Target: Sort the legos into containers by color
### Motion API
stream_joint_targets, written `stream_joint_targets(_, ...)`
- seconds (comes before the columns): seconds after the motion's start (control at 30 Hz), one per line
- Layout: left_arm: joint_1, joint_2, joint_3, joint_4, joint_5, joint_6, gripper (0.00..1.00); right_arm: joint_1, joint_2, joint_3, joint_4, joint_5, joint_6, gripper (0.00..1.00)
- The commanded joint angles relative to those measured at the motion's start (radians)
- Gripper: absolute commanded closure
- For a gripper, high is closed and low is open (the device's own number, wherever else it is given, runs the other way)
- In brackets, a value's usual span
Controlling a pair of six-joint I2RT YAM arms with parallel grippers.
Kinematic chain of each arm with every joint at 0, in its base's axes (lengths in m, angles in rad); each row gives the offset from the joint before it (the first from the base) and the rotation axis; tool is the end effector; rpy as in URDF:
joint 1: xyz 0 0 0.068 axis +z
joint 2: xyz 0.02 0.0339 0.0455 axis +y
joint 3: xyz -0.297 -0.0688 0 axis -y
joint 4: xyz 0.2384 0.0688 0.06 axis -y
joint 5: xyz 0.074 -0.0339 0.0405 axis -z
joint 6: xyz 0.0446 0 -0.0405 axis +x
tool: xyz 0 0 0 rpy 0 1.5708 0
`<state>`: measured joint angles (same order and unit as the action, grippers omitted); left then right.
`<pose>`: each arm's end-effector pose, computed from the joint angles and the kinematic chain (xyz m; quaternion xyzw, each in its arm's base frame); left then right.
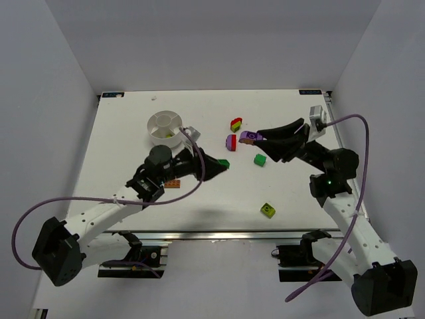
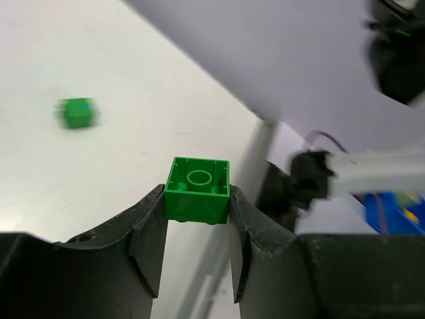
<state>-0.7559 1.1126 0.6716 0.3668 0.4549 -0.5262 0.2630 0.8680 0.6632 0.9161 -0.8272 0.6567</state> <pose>0.1638 -0.1813 0.3239 0.2342 0.6917 -0.5289 0.4324 0.1388 0.0714 0.4184 -0.2837 0.4456 0.5195 0.6716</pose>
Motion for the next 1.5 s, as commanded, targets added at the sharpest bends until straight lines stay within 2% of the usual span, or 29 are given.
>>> stream_joint_targets(0.0,0.11,-0.06,0.106,-0.31,-0.117,0.08,1.0,-0.004,0.07,0.12,-0.19,0.037,-0.24,1.0)
stream_joint_targets(0.03,0.162,-0.063,0.123,-0.416,-0.178,0.092,1.0,-0.002,0.094,0.142,-0.229,0.039,-0.276,1.0)
stream_joint_targets(0.13,0.202,-0.053,0.203,-0.59,-0.313,0.159,1.0,0.001,0.227,0.267,-0.388,0.033,-0.394,1.0)
stream_joint_targets(0.17,0.202,-0.043,0.219,-0.618,-0.406,0.175,1.0,0.004,0.262,0.303,-0.435,0.033,-0.423,1.0)
stream_joint_targets(0.23,0.204,-0.039,0.243,-0.666,-0.491,0.213,1.0,0.039,0.379,0.405,-0.575,0.055,-0.535,1.0)
stream_joint_targets(0.4,0.208,-0.062,0.214,-0.657,-0.692,0.29,1.0,0.186,0.642,0.631,-0.818,0.164,-0.778,1.0)
stream_joint_targets(0.47,0.22,-0.066,0.207,-0.657,-0.703,0.302,1.0,0.229,0.725,0.766,-0.913,0.224,-0.863,1.0)
stream_joint_targets(0.57,0.225,-0.092,0.201,-0.675,-0.749,0.339,1.0,0.289,0.888,0.901,-1.011,0.283,-0.924,1.0)
stream_joint_targets(0.67,0.23,-0.16,0.158,-0.658,-0.838,0.373,1.0,0.332,1.075,1.108,-1.059,0.324,-0.956,1.0)
stream_joint_targets(0.8,0.248,-0.191,0.141,-0.664,-0.84,0.373,1.0,0.36,1.279,1.332,-1.1,0.364,-0.971,1.0)
stream_joint_targets(0.9,0.289,-0.206,0.135,-0.652,-0.791,0.365,1.0,0.387,1.385,1.484,-1.105,0.384,-1.014,1.0)
stream_joint_targets(0.97,0.297,-0.195,0.134,-0.652,-0.765,0.364,1.0,0.407,1.44,1.532,-1.091,0.387,-1.026,1.0)
stream_joint_targets(1.13,0.306,-0.194,0.135,-0.654,-0.743,0.362,1.0,0.435,1.511,1.615,-1.065,0.39,-1.054,1.0)
stream_joint_targets(1.47,0.323,-0.198,0.135,-0.649,-0.716,0.361,1.0,0.45,1.557,1.632,-1.062,0.425,-1.089,1.0)
